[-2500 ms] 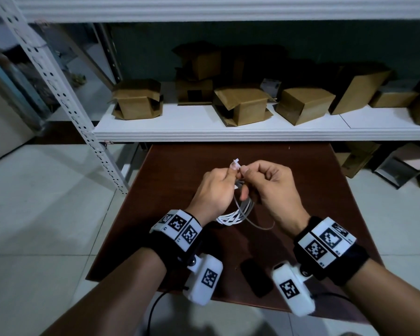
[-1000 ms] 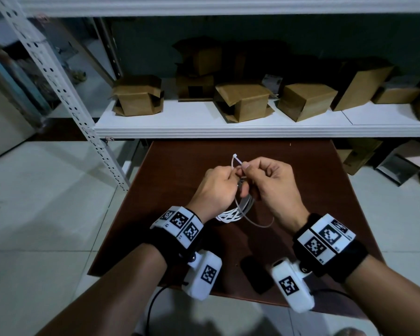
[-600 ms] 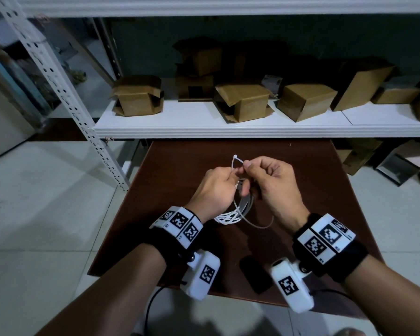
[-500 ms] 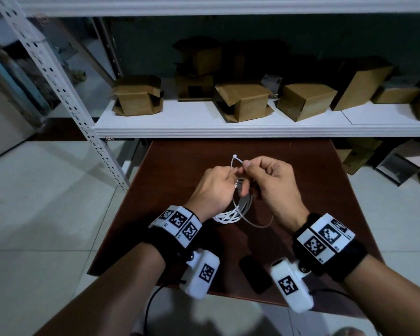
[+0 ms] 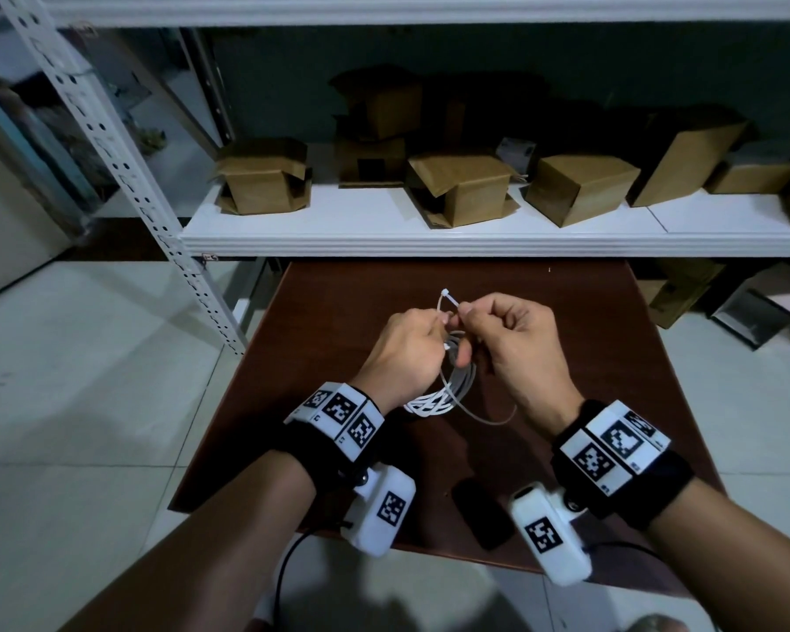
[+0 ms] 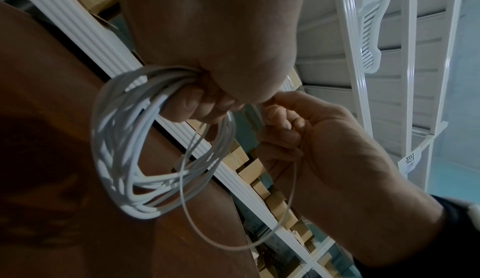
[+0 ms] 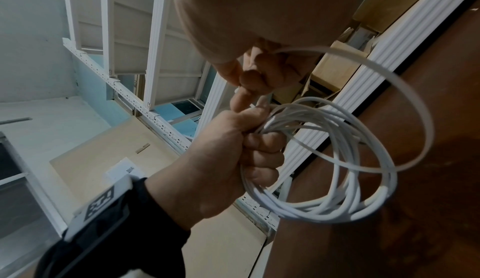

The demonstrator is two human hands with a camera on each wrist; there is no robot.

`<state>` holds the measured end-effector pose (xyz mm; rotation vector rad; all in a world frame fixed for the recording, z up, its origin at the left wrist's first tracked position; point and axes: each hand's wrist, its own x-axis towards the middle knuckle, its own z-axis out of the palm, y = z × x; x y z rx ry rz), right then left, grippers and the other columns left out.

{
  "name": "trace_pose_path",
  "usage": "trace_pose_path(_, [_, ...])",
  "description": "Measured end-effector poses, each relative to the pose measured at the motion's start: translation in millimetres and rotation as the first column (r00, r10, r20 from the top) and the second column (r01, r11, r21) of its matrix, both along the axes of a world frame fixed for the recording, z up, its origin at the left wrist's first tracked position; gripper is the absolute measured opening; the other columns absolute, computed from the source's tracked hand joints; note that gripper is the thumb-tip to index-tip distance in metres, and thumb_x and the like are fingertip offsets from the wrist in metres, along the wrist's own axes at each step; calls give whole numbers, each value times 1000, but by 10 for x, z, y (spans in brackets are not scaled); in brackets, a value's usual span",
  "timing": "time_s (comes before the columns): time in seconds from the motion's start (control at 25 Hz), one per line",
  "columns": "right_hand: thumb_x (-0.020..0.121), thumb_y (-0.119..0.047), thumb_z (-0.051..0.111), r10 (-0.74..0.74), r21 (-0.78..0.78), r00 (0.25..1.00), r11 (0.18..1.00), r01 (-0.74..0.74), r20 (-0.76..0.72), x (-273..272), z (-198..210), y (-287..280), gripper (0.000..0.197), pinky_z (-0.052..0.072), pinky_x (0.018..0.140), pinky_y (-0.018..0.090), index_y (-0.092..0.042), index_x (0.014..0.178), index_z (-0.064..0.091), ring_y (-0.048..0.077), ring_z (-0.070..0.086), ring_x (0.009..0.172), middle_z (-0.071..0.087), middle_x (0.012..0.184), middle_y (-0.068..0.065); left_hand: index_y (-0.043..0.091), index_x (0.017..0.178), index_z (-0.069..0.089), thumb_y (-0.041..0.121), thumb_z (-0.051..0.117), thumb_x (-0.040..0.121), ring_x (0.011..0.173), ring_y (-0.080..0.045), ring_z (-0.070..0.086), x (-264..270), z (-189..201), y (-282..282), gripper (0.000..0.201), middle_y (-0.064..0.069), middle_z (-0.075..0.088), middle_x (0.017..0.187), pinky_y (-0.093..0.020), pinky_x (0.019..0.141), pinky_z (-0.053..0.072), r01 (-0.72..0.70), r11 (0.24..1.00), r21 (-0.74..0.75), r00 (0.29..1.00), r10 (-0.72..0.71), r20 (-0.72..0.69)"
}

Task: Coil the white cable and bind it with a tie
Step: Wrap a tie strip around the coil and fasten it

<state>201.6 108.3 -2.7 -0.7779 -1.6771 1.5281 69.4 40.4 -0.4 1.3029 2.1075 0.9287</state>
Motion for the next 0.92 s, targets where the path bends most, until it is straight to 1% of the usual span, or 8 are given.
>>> trace_pose_path(0.16, [102, -15, 63, -3, -8, 999, 1000, 4, 37, -5, 8, 9, 23, 33, 44, 24, -2, 84, 72, 18, 43, 44, 66, 60, 24, 23, 84, 67, 28, 43, 108, 68, -21, 55, -5, 3, -12, 35, -1, 62, 77, -32, 58, 36, 5, 1000, -26, 1000, -5, -7])
trace_pose_path(0.24, [102, -8, 61, 8, -29, 999, 1000, -7, 33, -12, 8, 14, 15, 36, 45, 22, 1, 94, 70, 18, 45, 44, 66, 61, 24, 24, 74, 63, 29, 43, 109, 70, -22, 57, -2, 14, -19, 40, 0, 62, 75, -33, 60, 37, 13, 999, -29, 1000, -14, -18])
trace_pose_path(0.32, [102, -4, 58, 48, -59, 999, 997, -48, -2, -13, 17, 15, 9, 39, 48, 23, -1, 109, 65, 19, 46, 45, 66, 63, 25, 24, 65, 62, 30, 41, 108, 73, -21, 63, 6, 10, -26, 47, 0, 68, 74, -34, 65, 44, 33, 999, -22, 999, -33, -12])
trace_pose_path(0.4, [103, -3, 57, 90, -64, 996, 994, -92, -24, -12, 32, 17, 17, 40, 50, 24, -6, 118, 63, 19, 45, 44, 66, 64, 26, 29, 66, 64, 33, 37, 104, 79, -18, 69, 12, -24, -14, 47, 3, 76, 79, -37, 77, 55, 60, 998, -23, 998, -60, 6])
trace_pose_path(0.56, [103, 2, 53, 109, -99, 992, 988, -115, -62, -14, 82, 28, 18, 39, 47, 22, 2, 117, 63, 16, 44, 39, 63, 61, 26, 34, 70, 67, 38, 32, 96, 84, -18, 72, 22, -42, 1, 44, 4, 78, 85, -44, 86, 57, 80, 996, -33, 997, -79, 22])
trace_pose_path(0.64, [103, 3, 51, 116, -119, 991, 985, -124, -73, -14, 103, 31, 19, 39, 47, 21, 5, 118, 63, 15, 43, 38, 63, 60, 24, 35, 71, 70, 34, 34, 97, 84, -15, 72, 21, -36, -1, 45, 7, 78, 84, -41, 87, 57, 93, 995, -21, 995, -92, 26])
trace_pose_path(0.8, [103, 6, 48, 133, -160, 986, 976, -148, -98, -16, 110, 25, 21, 40, 49, 20, 12, 120, 61, 15, 42, 40, 63, 61, 24, 49, 64, 70, 22, 41, 103, 80, -3, 70, 44, -10, -37, 56, 21, 75, 76, -24, 79, 53, 120, 993, -7, 993, -120, 14])
trace_pose_path(0.92, [104, 5, 49, 128, -173, 985, 974, -148, -117, -18, 94, 23, 21, 39, 50, 20, 17, 118, 58, 14, 40, 42, 63, 61, 23, 39, 64, 70, 16, 43, 102, 80, 6, 68, 36, -40, -35, 52, 31, 71, 73, -14, 77, 48, 144, 989, 23, 989, -145, 28])
